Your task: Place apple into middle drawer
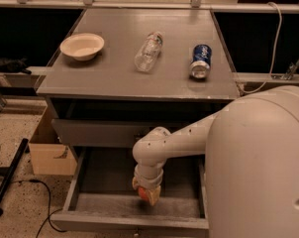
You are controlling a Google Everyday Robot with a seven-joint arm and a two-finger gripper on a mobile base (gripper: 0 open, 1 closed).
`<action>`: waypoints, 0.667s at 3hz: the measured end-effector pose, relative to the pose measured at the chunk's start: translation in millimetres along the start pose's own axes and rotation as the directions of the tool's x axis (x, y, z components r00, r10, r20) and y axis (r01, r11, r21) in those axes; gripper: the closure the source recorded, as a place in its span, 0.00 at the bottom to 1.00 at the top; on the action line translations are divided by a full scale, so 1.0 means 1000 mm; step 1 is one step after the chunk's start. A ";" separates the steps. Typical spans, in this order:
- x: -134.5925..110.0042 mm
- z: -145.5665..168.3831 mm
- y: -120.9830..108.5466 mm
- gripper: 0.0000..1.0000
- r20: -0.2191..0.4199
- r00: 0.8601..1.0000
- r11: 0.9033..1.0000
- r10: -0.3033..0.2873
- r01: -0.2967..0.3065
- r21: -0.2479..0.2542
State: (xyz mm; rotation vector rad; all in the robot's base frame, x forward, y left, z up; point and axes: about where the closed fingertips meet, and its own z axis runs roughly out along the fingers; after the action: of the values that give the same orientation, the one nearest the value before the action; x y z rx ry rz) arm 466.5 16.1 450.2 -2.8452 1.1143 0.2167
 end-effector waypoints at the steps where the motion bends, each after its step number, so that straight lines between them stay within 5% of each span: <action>1: -0.002 0.003 0.001 1.00 -0.008 1.000 1.000 -0.004 0.004 0.015; 2: -0.005 0.004 -0.001 1.00 -0.068 0.998 0.997 -0.006 0.011 0.070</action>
Offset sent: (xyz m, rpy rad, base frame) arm -0.0015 0.0077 -0.0007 0.0059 -0.1784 -0.0210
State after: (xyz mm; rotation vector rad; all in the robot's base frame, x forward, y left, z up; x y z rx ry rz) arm 463.1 20.7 447.0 -2.8140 1.0987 0.0786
